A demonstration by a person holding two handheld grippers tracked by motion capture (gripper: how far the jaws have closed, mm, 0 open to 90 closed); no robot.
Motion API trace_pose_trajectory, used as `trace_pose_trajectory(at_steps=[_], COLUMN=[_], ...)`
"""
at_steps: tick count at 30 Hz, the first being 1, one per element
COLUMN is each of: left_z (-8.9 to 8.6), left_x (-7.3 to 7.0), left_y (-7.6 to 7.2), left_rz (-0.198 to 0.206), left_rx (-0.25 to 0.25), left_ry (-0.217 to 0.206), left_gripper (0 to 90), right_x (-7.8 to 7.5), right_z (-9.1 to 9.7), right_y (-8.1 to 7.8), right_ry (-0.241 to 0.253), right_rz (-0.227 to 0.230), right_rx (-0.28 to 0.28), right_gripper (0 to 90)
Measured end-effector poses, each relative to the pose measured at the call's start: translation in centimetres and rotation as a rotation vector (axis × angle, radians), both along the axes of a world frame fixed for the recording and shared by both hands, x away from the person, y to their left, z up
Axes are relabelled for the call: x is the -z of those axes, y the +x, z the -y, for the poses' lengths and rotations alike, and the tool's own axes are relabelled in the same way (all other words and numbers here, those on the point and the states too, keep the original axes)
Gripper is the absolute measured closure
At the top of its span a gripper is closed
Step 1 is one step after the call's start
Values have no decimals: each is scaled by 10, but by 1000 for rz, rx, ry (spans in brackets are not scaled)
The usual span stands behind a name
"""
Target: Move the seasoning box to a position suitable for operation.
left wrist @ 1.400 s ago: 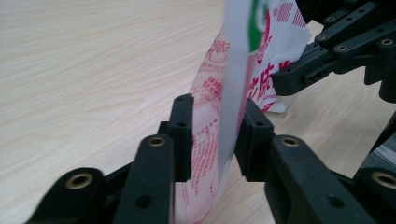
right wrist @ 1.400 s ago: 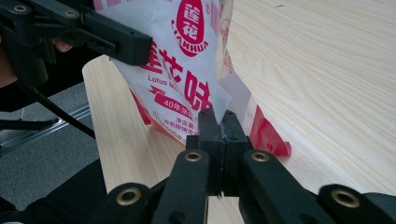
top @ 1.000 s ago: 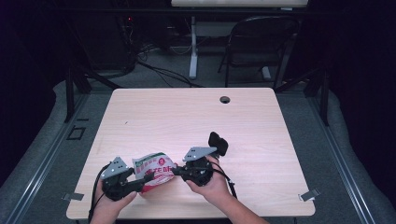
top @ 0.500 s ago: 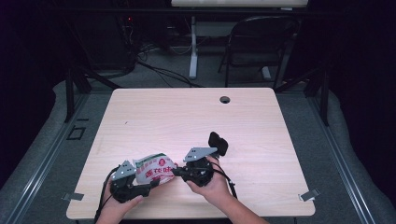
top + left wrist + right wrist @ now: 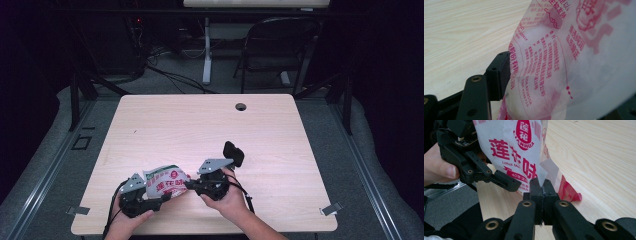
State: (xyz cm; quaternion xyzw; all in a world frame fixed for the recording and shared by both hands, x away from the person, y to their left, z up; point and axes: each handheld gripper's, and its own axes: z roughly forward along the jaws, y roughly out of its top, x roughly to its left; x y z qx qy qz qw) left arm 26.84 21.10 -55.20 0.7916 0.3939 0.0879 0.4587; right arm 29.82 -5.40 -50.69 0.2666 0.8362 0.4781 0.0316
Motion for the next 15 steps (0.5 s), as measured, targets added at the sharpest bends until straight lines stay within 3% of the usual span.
trace_pose_trajectory(at_steps=[15], left_z=[-2], left_x=[12], left_y=[1], left_rz=[-27], left_rx=[7], left_ry=[-2], left_gripper=[371], right_x=[2], right_z=[2], right_y=[-1], right_ry=[-2], right_rz=[5], right_rx=[-5], right_gripper=[897])
